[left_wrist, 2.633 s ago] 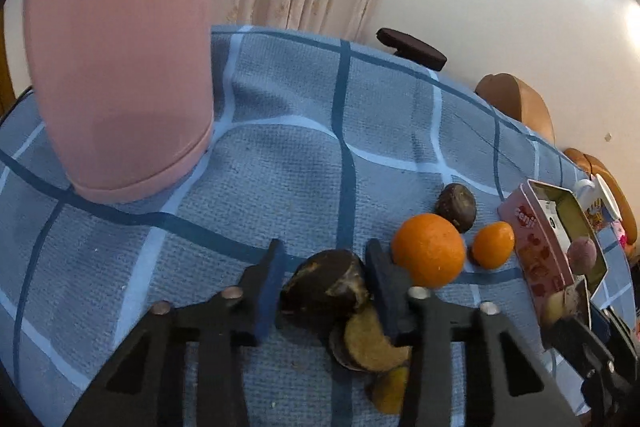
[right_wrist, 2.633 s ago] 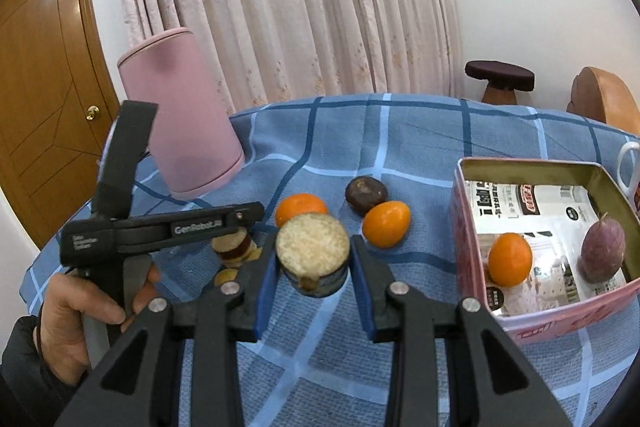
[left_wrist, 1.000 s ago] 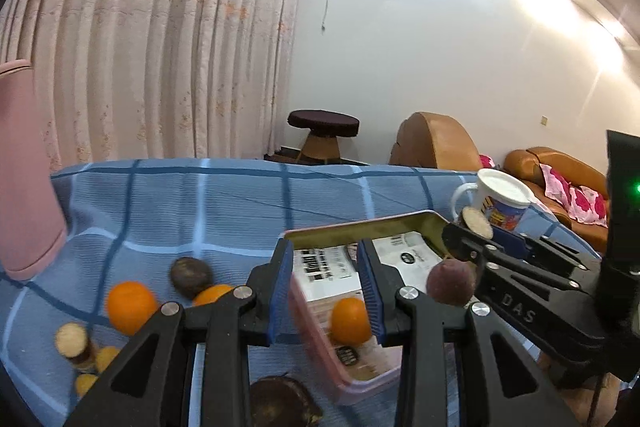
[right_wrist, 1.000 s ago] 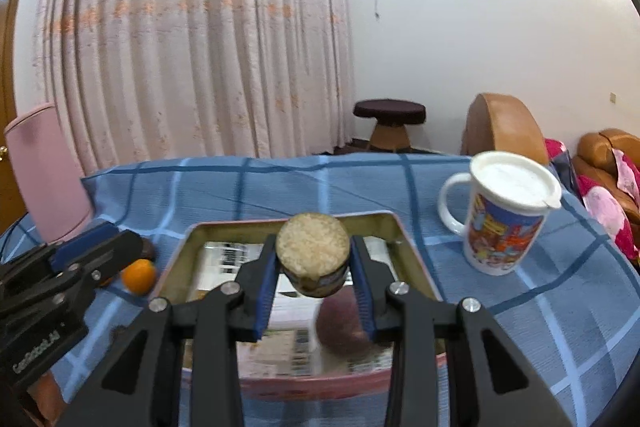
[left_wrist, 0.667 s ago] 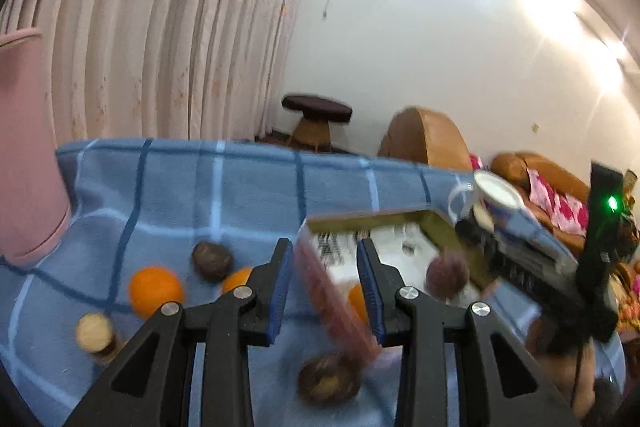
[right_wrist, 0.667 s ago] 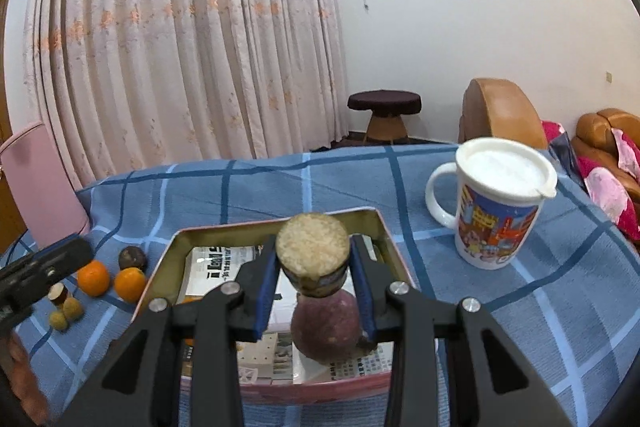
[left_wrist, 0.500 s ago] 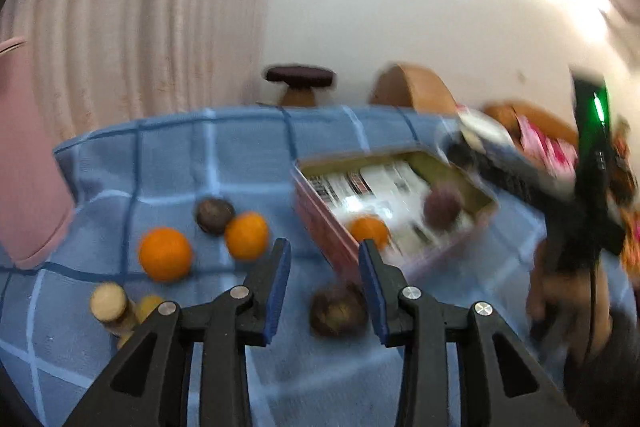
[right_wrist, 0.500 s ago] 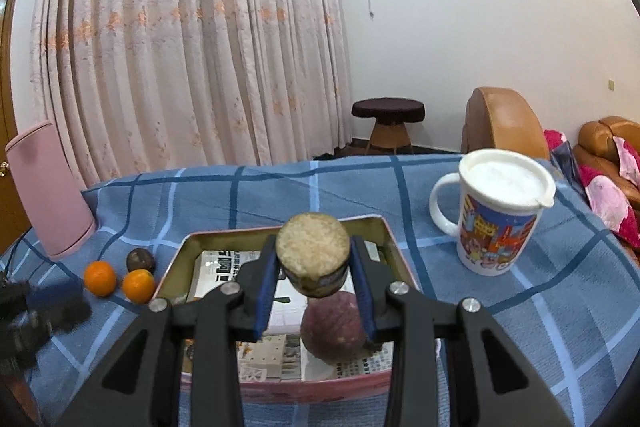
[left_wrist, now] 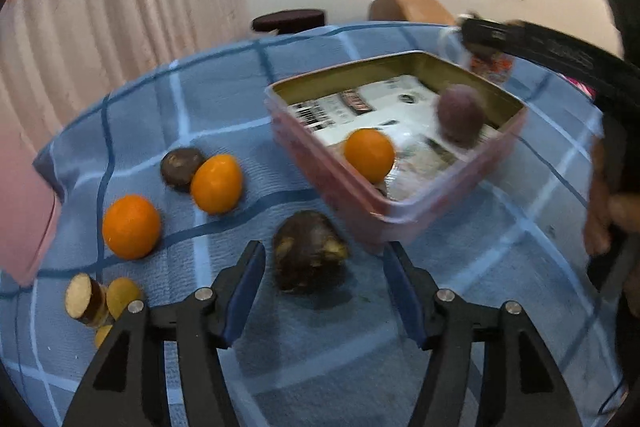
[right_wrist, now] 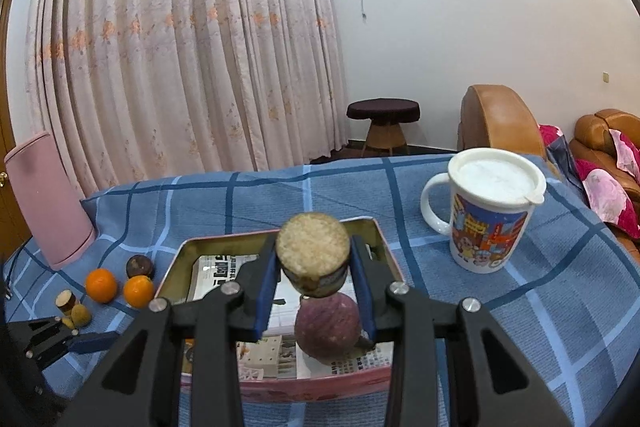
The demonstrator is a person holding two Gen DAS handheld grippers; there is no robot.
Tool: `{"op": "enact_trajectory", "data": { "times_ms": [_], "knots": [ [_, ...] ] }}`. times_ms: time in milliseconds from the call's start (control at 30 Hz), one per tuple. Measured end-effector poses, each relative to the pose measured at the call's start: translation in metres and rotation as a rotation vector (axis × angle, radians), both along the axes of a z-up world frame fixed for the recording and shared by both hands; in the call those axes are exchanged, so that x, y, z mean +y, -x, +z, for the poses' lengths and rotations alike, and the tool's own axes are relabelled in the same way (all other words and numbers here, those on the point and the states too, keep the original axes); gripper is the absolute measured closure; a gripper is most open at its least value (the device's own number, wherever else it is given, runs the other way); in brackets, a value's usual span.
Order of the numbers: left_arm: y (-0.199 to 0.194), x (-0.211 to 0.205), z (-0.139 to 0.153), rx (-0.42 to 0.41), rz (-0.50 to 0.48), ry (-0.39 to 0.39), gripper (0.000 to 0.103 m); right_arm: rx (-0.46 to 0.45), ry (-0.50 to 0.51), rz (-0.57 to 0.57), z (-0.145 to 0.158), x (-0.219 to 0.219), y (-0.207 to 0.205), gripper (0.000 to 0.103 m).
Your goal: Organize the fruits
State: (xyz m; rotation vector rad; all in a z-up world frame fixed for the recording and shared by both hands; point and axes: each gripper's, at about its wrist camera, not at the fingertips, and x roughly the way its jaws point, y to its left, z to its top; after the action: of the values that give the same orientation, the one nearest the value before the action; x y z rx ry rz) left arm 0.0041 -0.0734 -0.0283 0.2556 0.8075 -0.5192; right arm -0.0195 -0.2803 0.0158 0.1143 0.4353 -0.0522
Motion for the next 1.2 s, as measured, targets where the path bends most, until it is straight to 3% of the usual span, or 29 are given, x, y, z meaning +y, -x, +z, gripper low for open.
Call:
{"op": "enact_trajectory", "data": {
  "times_ms": [67,167,233,400,600,700,1000,1200],
  "knots": [
    [-0.009,0.007,-0.002,0.031,0.044,0.026,0.040,0.001,-0.001,0.002,0.000,0.000,-0.001,0.066],
    [-0.015,0.020,-0.003,0.067,0.066,0.111,0.055,0.001,0.001,0.002,-0.001,0.001,0.000,0.066],
    [-0.014,0.021,-0.002,0.060,0.071,0.117,0.061,0.002,0.000,0.000,-0.001,0.001,0.000,0.066],
    [-0.005,0.015,0.001,0.022,0.051,0.075,0.062,-0.007,-0.020,-0.017,0.000,-0.002,0.002,0.066],
    [0.018,0.023,0.036,-0.168,0.021,0.203,0.062,-0.022,-0.030,-0.027,0.002,-0.007,0.005,0.066],
    [0.022,0.022,0.050,-0.200,-0.008,0.290,0.062,-0.021,-0.014,-0.029,0.003,-0.006,0.004,0.066],
    [-0.003,-0.024,0.058,-0.197,-0.059,0.324,0.062,0.012,0.012,-0.050,-0.001,-0.013,-0.010,0.066],
    [-0.025,-0.052,0.046,-0.149,-0.036,0.296,0.062,0.113,-0.016,-0.028,-0.018,-0.021,-0.034,0.066]
  ]
}}
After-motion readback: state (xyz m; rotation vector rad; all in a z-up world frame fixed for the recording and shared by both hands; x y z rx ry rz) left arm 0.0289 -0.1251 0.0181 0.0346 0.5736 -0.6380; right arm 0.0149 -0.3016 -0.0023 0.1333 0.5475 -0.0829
